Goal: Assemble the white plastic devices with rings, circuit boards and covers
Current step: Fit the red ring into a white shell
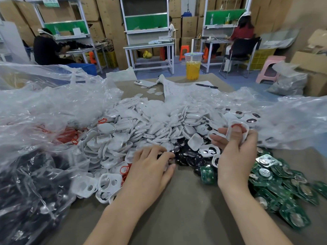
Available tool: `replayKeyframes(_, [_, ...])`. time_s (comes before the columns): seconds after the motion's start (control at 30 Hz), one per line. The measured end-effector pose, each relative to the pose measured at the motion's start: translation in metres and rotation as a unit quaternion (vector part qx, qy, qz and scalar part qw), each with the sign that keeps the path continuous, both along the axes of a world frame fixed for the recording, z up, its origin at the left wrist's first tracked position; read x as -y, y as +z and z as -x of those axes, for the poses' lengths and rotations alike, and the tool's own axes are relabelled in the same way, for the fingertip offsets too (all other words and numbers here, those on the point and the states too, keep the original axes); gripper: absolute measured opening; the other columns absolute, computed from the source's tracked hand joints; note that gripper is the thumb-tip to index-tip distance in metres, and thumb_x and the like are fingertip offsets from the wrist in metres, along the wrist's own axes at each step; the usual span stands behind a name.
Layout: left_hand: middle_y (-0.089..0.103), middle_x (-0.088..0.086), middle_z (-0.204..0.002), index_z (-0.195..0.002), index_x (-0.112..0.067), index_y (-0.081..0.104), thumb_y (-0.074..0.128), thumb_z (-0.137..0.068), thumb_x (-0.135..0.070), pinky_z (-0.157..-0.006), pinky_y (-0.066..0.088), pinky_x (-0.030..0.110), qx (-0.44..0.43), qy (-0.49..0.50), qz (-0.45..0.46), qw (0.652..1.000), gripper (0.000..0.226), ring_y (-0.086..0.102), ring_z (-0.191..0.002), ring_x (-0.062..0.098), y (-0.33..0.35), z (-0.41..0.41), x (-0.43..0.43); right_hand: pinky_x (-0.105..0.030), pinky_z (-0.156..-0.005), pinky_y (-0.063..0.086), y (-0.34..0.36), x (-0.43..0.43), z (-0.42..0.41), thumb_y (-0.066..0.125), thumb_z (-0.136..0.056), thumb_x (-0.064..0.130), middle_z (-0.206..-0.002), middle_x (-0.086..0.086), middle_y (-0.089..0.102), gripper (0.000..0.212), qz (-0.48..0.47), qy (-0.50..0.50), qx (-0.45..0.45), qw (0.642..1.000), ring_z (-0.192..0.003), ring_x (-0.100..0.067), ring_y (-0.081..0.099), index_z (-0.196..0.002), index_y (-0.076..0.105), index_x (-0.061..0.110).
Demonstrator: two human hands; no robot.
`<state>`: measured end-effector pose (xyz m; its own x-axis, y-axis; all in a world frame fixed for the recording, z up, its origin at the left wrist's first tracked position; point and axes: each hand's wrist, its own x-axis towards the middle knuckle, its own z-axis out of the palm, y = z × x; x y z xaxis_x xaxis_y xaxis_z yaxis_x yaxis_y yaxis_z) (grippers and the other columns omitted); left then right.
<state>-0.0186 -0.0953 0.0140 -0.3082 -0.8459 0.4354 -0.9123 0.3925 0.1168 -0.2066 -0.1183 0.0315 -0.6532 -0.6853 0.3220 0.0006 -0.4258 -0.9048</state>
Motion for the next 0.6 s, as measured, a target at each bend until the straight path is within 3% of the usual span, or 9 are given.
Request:
replayKeyframes(0.1, [0.062, -0.004, -0.124, -0.129, -0.026, 0.064, 0.043, -0.099, -0.044, -0.100, 0.045, 0.041, 0.007, -0.033, -0.007, 0.999, 0.041, 0.059, -0.113, 0.022, 0.004, 0.007, -0.002, -0.027, -0.069, 0.059, -0.001, 0.001, -0.001, 0.037, -0.109, 0.028, -0.093, 0.007, 0.069, 0.019, -0.014, 0.010, 0.006, 1.000, -0.072, -0.013, 0.074, -0.093, 0.045, 0.032])
replayKeyframes(0.17, [0.061, -0.003, -0.128, -0.134, -0.027, 0.062, 0.043, -0.100, -0.044, -0.102, 0.044, 0.040, 0.027, -0.052, -0.002, 0.998, 0.042, 0.057, -0.117, 0.021, 0.006, 0.015, -0.001, -0.029, -0.073, 0.058, -0.002, 0.003, -0.002, 0.035, -0.110, 0.028, -0.097, 0.006, 0.067, 0.020, -0.024, 0.020, 0.011, 0.999, -0.075, -0.013, 0.075, -0.093, 0.045, 0.033])
replayKeyframes(0.33, [0.068, -0.005, -0.111, -0.113, -0.030, 0.074, 0.066, -0.096, -0.037, -0.095, 0.048, 0.041, 0.009, -0.067, 0.006, 0.998, 0.021, 0.063, -0.106, 0.022, 0.007, 0.027, 0.001, -0.036, -0.073, 0.058, -0.003, 0.003, -0.005, 0.038, -0.109, 0.025, -0.092, 0.006, 0.070, 0.020, -0.031, 0.045, 0.000, 0.999, -0.080, -0.016, 0.073, -0.099, 0.050, 0.038])
replayKeyframes(0.47, [0.068, -0.008, -0.102, -0.105, -0.029, 0.076, 0.058, -0.098, -0.039, -0.092, 0.049, 0.039, 0.002, -0.083, 0.020, 0.996, 0.021, 0.063, -0.098, 0.020, 0.006, 0.022, -0.002, -0.029, -0.068, 0.055, -0.002, -0.002, -0.008, 0.040, -0.107, 0.022, -0.096, 0.012, 0.073, 0.031, -0.025, 0.082, -0.029, 0.996, -0.082, -0.013, 0.073, -0.117, 0.051, 0.049])
replayKeyframes(0.53, [0.067, -0.012, -0.101, -0.109, -0.028, 0.074, 0.052, -0.100, -0.042, -0.093, 0.046, 0.033, -0.077, -0.077, -0.002, 0.994, 0.028, 0.061, -0.100, 0.013, 0.009, 0.019, -0.002, -0.026, -0.065, 0.054, 0.001, -0.004, -0.010, 0.042, -0.106, 0.018, -0.096, 0.012, 0.074, 0.037, -0.021, 0.112, -0.047, 0.992, -0.080, -0.014, 0.073, -0.114, 0.054, 0.052])
replayKeyframes(0.6, [0.069, -0.017, -0.097, -0.106, -0.032, 0.075, 0.057, -0.099, -0.038, -0.087, 0.045, 0.018, -0.278, -0.046, -0.069, 0.957, 0.020, 0.061, -0.096, 0.000, 0.016, 0.016, -0.003, -0.024, -0.061, 0.054, 0.003, -0.007, -0.013, 0.044, -0.105, 0.013, -0.098, 0.008, 0.074, 0.036, -0.018, 0.160, -0.045, 0.986, -0.077, -0.017, 0.074, -0.111, 0.059, 0.046])
